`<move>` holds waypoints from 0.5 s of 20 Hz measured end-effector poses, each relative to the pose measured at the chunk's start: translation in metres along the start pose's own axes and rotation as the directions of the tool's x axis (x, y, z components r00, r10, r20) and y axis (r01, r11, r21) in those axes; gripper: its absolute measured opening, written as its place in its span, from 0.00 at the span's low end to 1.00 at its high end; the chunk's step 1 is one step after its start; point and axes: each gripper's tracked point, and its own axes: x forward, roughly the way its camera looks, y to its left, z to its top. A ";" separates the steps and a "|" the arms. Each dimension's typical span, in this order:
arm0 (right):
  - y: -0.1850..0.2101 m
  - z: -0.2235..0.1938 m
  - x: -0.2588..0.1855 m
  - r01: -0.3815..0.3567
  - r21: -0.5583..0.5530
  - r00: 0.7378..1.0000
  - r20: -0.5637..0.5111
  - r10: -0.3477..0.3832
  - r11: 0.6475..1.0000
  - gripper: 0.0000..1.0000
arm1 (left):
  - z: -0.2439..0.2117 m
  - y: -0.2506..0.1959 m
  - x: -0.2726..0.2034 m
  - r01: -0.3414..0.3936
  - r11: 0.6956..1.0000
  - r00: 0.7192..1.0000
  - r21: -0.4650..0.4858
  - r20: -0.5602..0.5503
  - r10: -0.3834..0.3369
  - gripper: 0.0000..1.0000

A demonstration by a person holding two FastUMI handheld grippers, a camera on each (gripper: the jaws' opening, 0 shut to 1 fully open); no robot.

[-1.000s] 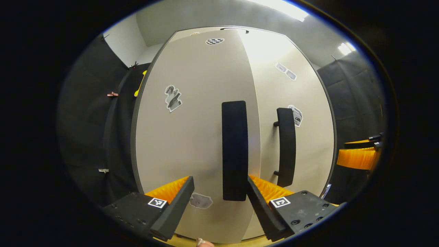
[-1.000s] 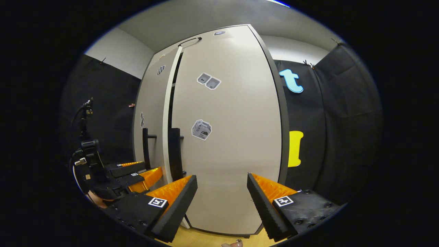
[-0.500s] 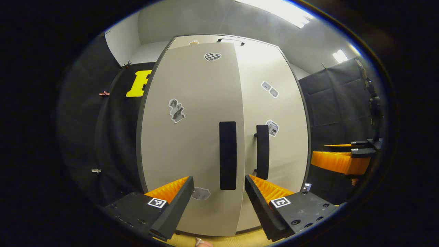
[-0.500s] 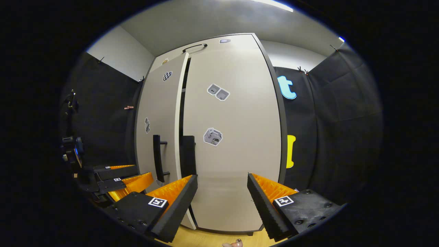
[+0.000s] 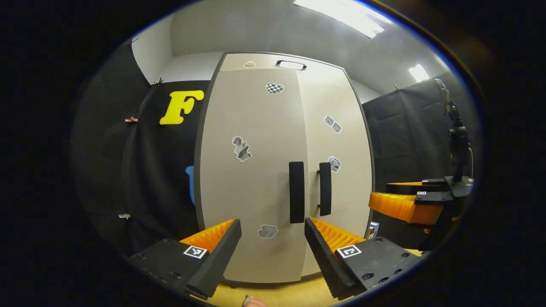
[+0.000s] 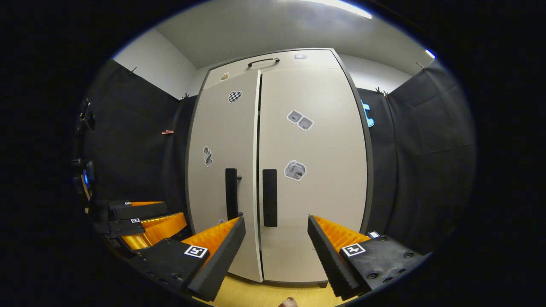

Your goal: Grasp the bottle in the cabinet with the left hand and place it on the coaster, then close the right door with the right hand and the left door with the left hand.

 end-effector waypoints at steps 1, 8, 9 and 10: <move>0.003 0.001 -0.002 0.000 0.002 1.000 0.002 0.000 1.000 0.97 | 0.001 0.000 -0.003 0.005 1.000 1.000 0.006 0.005 -0.005 0.94; 0.001 0.010 -0.014 -0.001 -0.004 1.000 0.011 0.001 1.000 0.98 | 0.009 -0.007 -0.006 0.024 1.000 0.999 -0.013 0.033 -0.023 0.94; -0.001 0.011 -0.014 0.002 -0.006 1.000 0.012 -0.002 1.000 0.98 | 0.009 -0.009 -0.006 0.022 1.000 0.999 -0.014 0.033 -0.022 0.94; -0.002 0.011 -0.015 0.003 -0.006 1.000 0.013 -0.002 1.000 0.97 | 0.009 -0.011 -0.006 0.022 1.000 0.999 -0.014 0.035 -0.021 0.94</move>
